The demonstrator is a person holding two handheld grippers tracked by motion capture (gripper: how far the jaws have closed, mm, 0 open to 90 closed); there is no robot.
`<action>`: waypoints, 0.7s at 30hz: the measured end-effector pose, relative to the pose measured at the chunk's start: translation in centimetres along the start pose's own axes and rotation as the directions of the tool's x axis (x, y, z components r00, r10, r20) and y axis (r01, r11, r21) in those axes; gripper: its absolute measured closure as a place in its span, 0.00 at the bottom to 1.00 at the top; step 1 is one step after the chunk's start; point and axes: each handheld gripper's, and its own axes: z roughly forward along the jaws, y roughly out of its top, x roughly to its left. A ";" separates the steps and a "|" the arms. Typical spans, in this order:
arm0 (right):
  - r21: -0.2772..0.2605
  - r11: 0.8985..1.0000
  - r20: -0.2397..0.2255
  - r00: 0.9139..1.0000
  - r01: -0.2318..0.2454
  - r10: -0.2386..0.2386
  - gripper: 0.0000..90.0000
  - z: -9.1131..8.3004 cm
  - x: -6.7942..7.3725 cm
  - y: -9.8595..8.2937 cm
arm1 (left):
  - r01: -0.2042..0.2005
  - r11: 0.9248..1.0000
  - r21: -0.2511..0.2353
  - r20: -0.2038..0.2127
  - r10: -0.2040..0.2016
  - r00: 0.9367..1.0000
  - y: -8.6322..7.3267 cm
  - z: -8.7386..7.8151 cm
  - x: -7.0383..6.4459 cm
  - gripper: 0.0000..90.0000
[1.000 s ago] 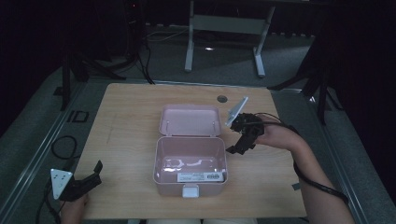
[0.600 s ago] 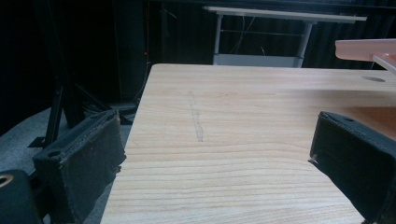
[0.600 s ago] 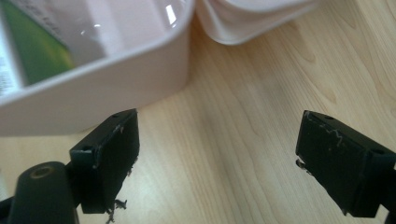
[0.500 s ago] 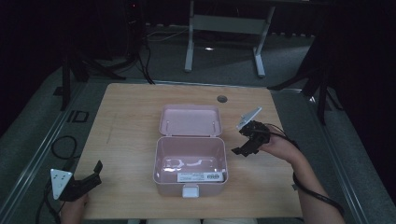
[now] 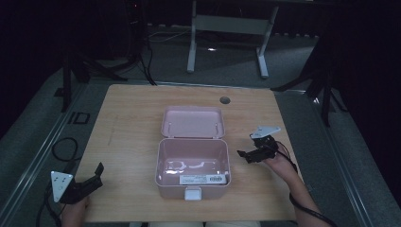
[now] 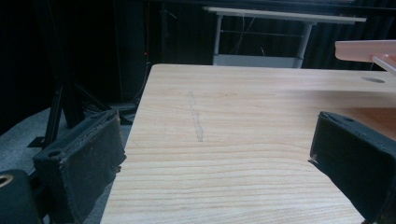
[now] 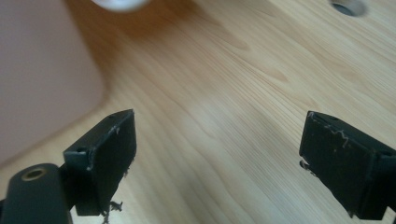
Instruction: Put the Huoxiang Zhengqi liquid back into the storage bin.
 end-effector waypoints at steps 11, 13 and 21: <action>-0.087 0.989 0.119 0.984 -0.119 0.129 0.12 -0.6 -1.3 -4.7 | 0.001 1.000 -0.003 0.001 -0.001 1.000 0.0 0.0 0.0 0.04; -0.097 0.986 0.134 0.980 -0.138 0.150 0.12 -0.9 -1.5 -5.4 | 0.001 1.000 -0.001 0.002 -0.001 1.000 0.0 0.0 0.0 0.04; -0.154 0.966 0.207 0.949 -0.210 0.239 0.12 -2.3 -2.4 -7.0 | -0.001 1.000 -0.001 0.000 0.001 1.000 0.0 0.0 0.0 0.04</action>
